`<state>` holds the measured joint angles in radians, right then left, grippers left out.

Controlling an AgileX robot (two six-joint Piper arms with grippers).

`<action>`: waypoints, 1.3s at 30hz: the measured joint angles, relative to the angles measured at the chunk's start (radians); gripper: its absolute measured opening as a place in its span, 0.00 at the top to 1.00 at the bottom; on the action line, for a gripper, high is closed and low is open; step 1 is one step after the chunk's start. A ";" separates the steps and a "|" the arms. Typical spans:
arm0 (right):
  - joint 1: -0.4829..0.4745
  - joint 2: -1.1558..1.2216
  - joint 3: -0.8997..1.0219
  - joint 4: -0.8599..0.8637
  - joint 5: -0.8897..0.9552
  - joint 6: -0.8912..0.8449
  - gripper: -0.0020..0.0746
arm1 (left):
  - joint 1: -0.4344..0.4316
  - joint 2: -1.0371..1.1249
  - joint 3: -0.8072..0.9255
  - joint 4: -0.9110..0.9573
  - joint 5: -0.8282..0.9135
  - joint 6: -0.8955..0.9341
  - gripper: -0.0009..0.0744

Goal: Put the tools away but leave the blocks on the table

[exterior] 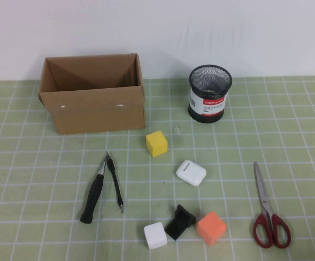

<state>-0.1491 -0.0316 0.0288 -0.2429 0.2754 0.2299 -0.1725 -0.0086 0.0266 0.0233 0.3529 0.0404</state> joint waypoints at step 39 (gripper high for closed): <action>0.000 0.023 -0.246 0.451 -0.869 0.020 0.98 | 0.000 0.000 0.000 -0.002 0.000 0.000 0.99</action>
<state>-0.1491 -0.0087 -0.2175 0.2081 -0.5933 0.2502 -0.1725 -0.0086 0.0266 0.0214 0.3529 0.0404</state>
